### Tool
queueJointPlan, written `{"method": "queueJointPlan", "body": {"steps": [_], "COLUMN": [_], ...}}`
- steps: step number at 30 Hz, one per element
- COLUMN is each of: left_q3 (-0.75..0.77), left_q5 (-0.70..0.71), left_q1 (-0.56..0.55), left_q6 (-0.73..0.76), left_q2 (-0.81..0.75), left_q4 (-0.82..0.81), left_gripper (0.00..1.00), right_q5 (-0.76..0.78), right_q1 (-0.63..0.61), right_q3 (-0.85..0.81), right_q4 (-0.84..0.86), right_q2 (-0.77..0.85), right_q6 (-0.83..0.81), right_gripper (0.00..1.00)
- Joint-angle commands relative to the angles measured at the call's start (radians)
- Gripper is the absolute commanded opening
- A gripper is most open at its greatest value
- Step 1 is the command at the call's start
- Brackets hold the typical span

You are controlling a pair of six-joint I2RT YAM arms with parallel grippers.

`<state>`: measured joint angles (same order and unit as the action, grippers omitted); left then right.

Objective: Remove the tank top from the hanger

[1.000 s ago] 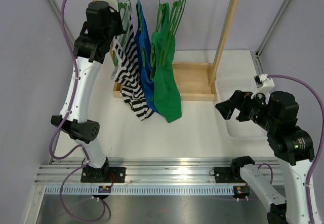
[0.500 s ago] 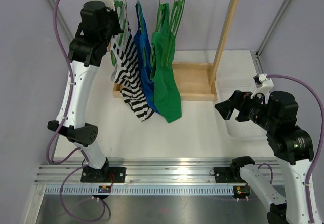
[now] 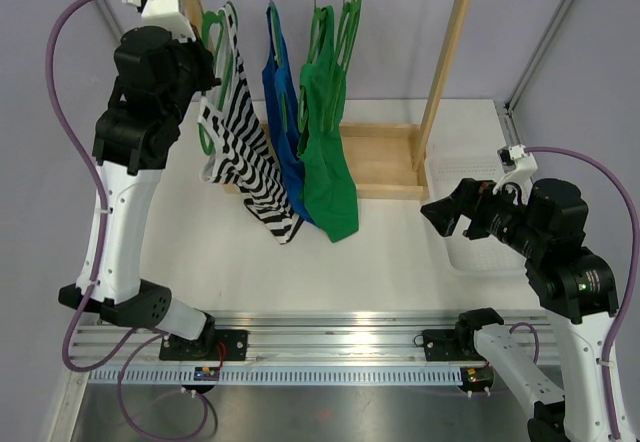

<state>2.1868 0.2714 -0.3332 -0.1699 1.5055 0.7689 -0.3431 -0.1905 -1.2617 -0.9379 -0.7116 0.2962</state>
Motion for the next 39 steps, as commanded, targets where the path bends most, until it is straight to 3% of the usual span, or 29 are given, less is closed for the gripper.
{"method": "queueJointPlan", "body": {"steps": [1,5,8,10,16,19,24,29,31,39], "left_q3": [-0.060,-0.250,-0.453,-0.597,-0.865,-0.980,-1.119,-1.225,-1.272,-1.317], "left_q5": [-0.030,-0.119,-0.161,-0.164,-0.259,-0.470,-0.840,-1.029,-1.092,-1.068], "left_q1": [-0.003,-0.003,-0.003,-0.003,-0.003,-0.003,-0.003,-0.006,-0.009,-0.021], "left_q6": [-0.063,-0.150,-0.198,-0.215,-0.215,-0.191,-0.155,-0.256,-0.337,-0.405], "left_q2": [-0.112,-0.330,-0.500,-0.579,-0.787,-0.875,-0.918,-0.930,-0.932,-0.906], "left_q4": [-0.004,0.023,0.039,0.076,0.242,0.274,0.248,0.103,-0.015,-0.143], "left_gripper": [0.00,0.00,0.00,0.00,0.00,0.00,0.00,0.00,0.00,0.00], "right_q5": [-0.065,-0.222,-0.448,-0.517,-0.596,-0.587,-0.357,0.060,0.149,0.426], "right_q1": [-0.004,-0.003,-0.003,-0.003,-0.010,-0.042,-0.220,-0.534,-0.598,-0.734], "right_q3": [-0.008,0.019,0.083,0.160,0.399,0.507,0.610,0.636,0.636,0.559], "right_q4": [0.068,0.164,0.285,0.368,0.765,0.858,0.881,0.927,0.999,0.986], "right_q2": [-0.003,-0.005,-0.008,-0.006,0.014,0.014,-0.063,-0.196,-0.238,-0.408], "right_q6": [0.011,0.026,0.073,0.148,0.378,0.419,0.357,0.340,0.350,0.339], "right_gripper": [0.99,0.99,0.99,1.00,1.00,0.99,0.96,0.91,0.90,0.80]}}
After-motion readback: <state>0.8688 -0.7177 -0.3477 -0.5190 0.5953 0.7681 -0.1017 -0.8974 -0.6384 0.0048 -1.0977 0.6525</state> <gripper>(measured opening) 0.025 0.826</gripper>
